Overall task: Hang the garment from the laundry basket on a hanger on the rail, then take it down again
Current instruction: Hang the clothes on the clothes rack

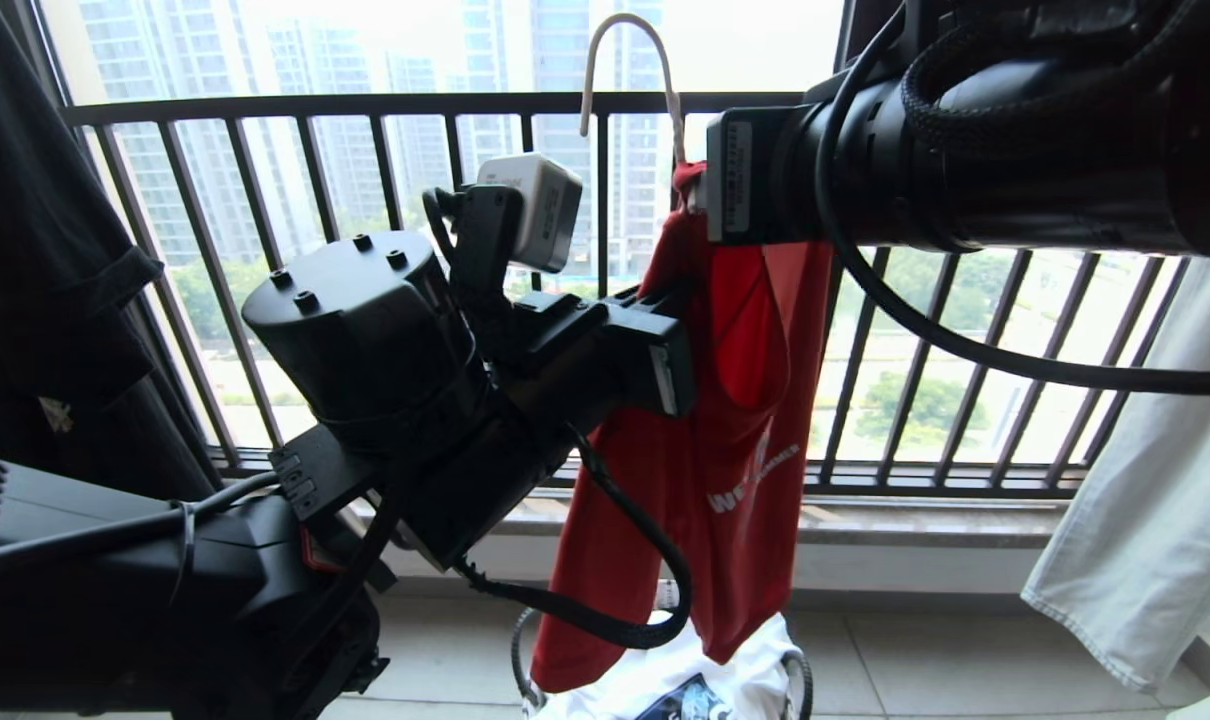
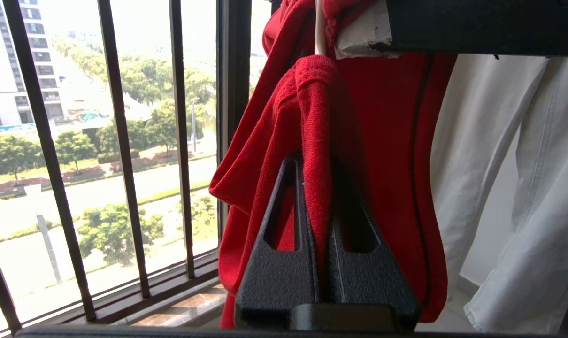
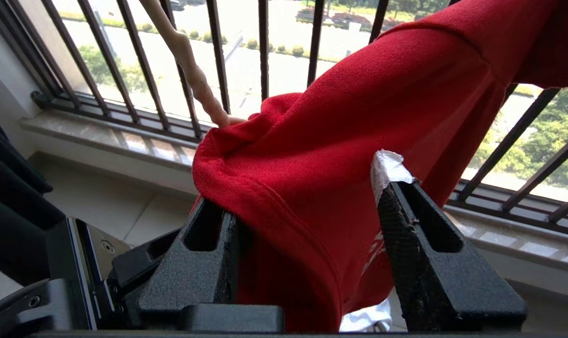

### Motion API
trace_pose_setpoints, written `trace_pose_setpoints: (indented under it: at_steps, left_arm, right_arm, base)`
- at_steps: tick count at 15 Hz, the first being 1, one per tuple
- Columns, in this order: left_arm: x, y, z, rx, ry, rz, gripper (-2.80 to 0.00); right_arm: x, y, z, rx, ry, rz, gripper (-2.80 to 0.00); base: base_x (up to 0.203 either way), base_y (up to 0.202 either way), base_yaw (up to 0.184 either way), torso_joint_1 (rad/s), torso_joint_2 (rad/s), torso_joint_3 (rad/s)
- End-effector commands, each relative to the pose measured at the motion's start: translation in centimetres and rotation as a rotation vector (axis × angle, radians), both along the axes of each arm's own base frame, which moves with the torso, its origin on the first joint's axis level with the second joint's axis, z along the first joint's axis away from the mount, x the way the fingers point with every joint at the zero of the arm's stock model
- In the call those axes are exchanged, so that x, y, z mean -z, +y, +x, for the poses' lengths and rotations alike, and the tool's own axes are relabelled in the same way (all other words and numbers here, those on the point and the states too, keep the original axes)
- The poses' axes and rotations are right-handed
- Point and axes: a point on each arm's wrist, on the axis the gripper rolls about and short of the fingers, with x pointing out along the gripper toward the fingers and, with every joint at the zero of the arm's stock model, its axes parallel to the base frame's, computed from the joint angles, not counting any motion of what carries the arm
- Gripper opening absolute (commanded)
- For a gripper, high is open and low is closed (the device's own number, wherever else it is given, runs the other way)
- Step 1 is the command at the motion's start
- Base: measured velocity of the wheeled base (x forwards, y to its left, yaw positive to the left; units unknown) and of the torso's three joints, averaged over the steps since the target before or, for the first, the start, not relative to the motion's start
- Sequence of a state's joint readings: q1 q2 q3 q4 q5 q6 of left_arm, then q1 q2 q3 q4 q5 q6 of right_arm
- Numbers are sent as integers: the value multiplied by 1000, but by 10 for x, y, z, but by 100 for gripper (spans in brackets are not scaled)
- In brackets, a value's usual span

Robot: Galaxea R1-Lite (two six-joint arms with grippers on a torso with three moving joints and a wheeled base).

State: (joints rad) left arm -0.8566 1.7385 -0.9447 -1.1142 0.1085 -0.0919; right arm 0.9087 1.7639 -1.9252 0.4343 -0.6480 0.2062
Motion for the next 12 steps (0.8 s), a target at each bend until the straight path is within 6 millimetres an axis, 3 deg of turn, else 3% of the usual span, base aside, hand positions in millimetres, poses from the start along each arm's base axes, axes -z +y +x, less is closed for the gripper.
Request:
trace_pose_setpoints:
  at_steps: [1,7,12]
  left_arm:
    - [-6,4,-3,-2,-13,-18,-280]
    - [-20,20,0,-36,-39,-55,-280]
    - [-29,27,-6,-34,-58,-78,-280]
  right_arm:
    - [-3,-4,-6,-4,-5,6,0]
    - [-4,-8,-33,-53,-3,-4,0]
    - [-8,-28,-52,-70,-9,3,0]
  base:
    - [0,0,0,0,0,0]
    - [0,0,0,0,0,0]
    - [0,0,0,0,0,0]
